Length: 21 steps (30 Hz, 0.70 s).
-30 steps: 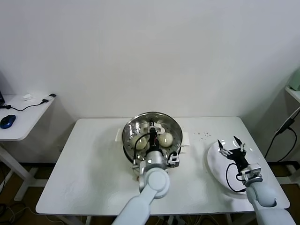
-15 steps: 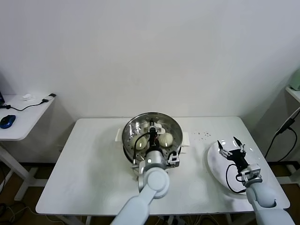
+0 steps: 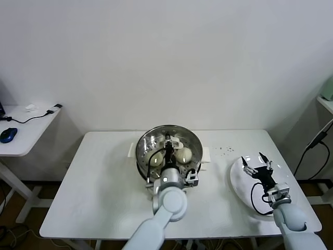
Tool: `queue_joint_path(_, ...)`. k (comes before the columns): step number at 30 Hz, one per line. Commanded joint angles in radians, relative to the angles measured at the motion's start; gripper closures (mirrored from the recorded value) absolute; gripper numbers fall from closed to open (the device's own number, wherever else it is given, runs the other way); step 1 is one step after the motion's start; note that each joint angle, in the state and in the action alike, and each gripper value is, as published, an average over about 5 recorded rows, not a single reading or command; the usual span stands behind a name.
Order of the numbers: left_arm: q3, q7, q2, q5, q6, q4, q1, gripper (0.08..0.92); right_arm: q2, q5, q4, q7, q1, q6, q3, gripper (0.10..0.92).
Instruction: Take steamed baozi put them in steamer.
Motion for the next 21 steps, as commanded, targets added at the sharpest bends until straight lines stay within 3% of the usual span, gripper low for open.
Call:
queue_joint_path(1,0.02,0.067,0.042,-0.003,0.045,-0.094,0.014,0.724,0.0,-0.002,-0.004,-0.002,0.002,0.0,0.003,0.203)
queue_joint_path(14,0.007,0.058,0.174,-0.106,0.047,-0.39,0.152,0.342,0.0,-0.005,-0.004,0.008,0.006,-0.024,0.015,0.203)
queue_joint_path(17,-0.015,-0.002,0.215,-0.199,0.038,-0.463,0.205,0.258,-0.002,-0.006,0.008,0.016,0.005,-0.049,0.02,0.203)
queue_joint_path(21,-0.088,-0.177,0.276,-0.361,-0.017,-0.54,0.307,0.187,-0.009,-0.005,0.037,0.015,-0.002,-0.094,0.027,0.203)
